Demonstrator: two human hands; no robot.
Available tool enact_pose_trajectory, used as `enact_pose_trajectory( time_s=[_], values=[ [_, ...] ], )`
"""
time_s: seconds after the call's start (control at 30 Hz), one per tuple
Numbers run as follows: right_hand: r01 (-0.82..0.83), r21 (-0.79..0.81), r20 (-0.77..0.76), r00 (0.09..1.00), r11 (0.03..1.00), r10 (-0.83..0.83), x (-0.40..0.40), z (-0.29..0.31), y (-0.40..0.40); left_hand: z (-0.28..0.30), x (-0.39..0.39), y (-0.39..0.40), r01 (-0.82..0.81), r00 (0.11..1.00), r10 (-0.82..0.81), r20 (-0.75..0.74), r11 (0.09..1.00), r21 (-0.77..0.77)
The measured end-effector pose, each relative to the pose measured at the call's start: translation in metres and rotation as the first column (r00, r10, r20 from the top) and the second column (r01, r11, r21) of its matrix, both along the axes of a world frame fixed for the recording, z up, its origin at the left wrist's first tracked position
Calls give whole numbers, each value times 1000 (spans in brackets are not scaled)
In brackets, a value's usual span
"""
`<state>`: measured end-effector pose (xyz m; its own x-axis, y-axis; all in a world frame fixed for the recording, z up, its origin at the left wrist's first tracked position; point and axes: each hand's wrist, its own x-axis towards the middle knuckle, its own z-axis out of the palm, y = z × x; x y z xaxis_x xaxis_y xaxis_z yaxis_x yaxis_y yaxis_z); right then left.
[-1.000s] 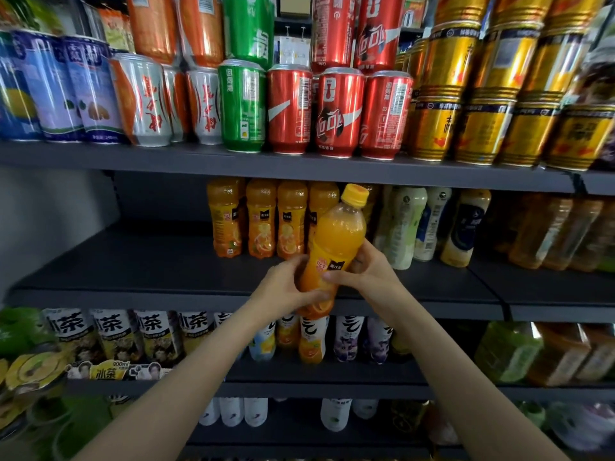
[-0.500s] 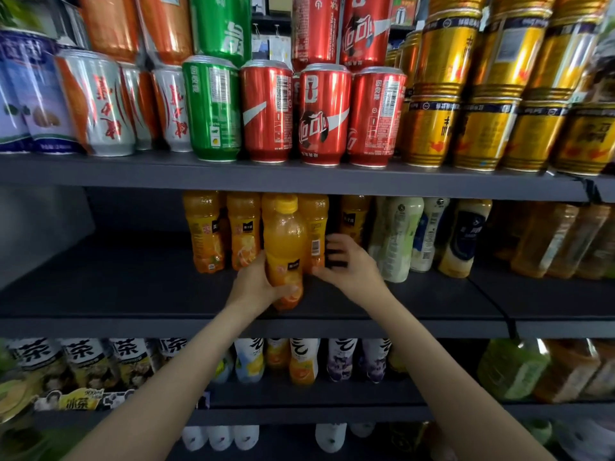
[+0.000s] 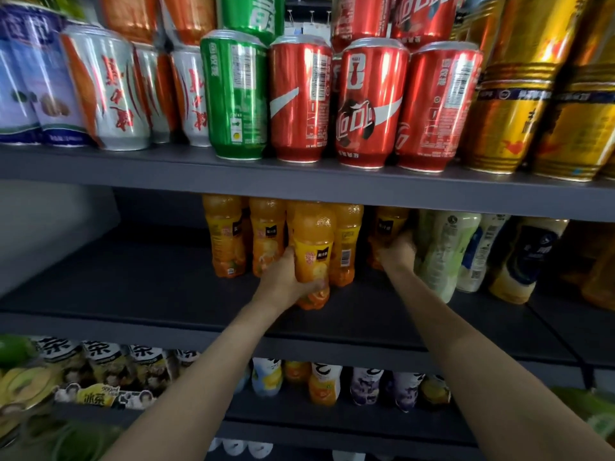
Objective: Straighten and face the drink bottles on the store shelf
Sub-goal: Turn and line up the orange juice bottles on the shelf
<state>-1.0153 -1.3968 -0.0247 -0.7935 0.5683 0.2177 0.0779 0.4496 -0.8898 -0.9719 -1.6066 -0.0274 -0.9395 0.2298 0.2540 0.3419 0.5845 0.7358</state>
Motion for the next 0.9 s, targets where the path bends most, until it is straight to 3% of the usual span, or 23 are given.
enact_pose_trajectory(
  time_s=[0.1,0.23,0.33,0.43,0.5,0.57,0.63,0.7,0.8,0.9],
  values=[
    [-13,-58,1,1000,998,13,-15,-6,0,-2,-2,-1,11,1000,-12,10,1000,11],
    [68,61,-2,998,996,-68,-10,-10,-3,-2,-3,-1,9,1000,-9,9,1000,0],
    [69,50,-6,998,996,-69,9,-6,-6,-1,-3,-3,35,999,-35,39,999,1],
    [-2,-35,-31,1000,999,1,39,-3,-6,2,-7,-5,72,993,-69,99,997,-22],
    [-133,-145,-59,990,980,126,61,0,-4,3,-4,-1,50,993,-42,106,996,-75],
    [-301,-362,-132,953,882,271,85,5,0,0,11,4,-101,995,102,4,988,-117],
    [-437,-545,-185,895,715,406,108,11,2,-7,30,9,-264,941,246,-235,963,-48],
    [-523,-628,-230,832,576,505,126,15,2,-6,51,14,-218,914,227,-337,974,65],
    [-583,-657,-294,782,477,550,143,19,-7,10,73,19,-6,998,19,-66,983,185],
    [-623,-662,-360,752,417,552,156,24,-20,24,89,18,120,932,-243,269,907,403]
  ],
)
